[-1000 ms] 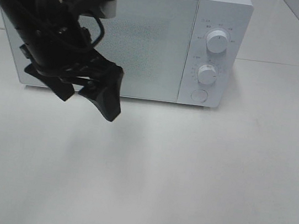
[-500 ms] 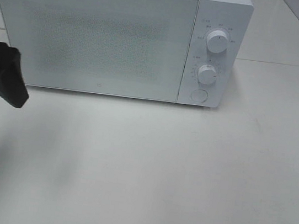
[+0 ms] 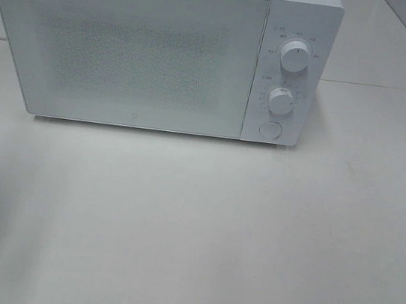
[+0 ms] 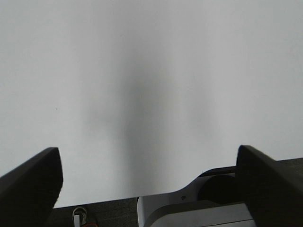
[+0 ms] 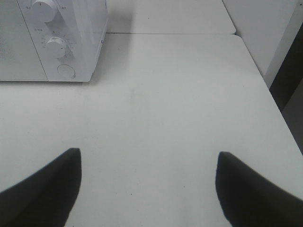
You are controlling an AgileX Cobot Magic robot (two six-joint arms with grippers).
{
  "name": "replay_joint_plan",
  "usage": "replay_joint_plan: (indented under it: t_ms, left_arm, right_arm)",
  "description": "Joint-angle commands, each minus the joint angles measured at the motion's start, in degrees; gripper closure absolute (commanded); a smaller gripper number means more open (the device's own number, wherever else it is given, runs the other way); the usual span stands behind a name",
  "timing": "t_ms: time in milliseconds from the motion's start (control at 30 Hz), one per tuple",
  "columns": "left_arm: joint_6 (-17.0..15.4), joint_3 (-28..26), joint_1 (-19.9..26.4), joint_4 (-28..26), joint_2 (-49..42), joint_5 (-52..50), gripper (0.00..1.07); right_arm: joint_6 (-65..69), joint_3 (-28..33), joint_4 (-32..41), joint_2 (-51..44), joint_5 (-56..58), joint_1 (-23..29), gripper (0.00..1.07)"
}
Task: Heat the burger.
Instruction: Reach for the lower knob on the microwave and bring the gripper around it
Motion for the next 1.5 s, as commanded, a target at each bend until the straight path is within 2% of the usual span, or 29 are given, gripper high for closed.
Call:
replay_joint_plan:
  t_ms: [33, 133, 267, 567, 867, 1333, 1433, 1500]
  left_arm:
    - [-0.6, 2.3, 0.2, 0.2, -3.0, -0.1, 0.16]
    - [-0.6, 4.0, 0.2, 0.2, -5.7, 0.0, 0.16]
    - [-0.6, 8.9, 0.2, 0.8, -11.6, 0.0, 0.16]
    - [-0.6, 11.6, 0.2, 1.4, -21.0, 5.4, 0.16]
    - [-0.6, 11.6, 0.2, 1.4, -28.1, 5.2, 0.16]
    - [-0.6, 11.6, 0.5, 1.3, -45.5, 5.1, 0.16]
    - [-0.6, 11.6, 2.9, 1.3, -49.8, 5.0, 0.16]
    - [-0.6, 11.6, 7.1, 1.3, -53.3, 5.0, 0.16]
  right_arm:
    - [-0.3, 0.1, 0.1, -1.4, -0.5, -0.3, 0.33]
    - [-0.3, 0.1, 0.1, -1.4, -0.5, -0.3, 0.33]
    - [-0.3, 0.1, 0.1, -1.4, -0.5, -0.3, 0.33]
    - [-0.3, 0.1, 0.1, -1.4, -0.5, -0.3, 0.34]
    - [-0.3, 0.1, 0.1, -1.4, -0.5, -0.3, 0.34]
    - [-0.3, 0.1, 0.1, -1.4, -0.5, -0.3, 0.34]
    - [-0.3, 0.1, 0.1, -1.4, -0.5, -0.3, 0.34]
    - [-0.3, 0.1, 0.1, -1.4, -0.5, -0.3, 0.34]
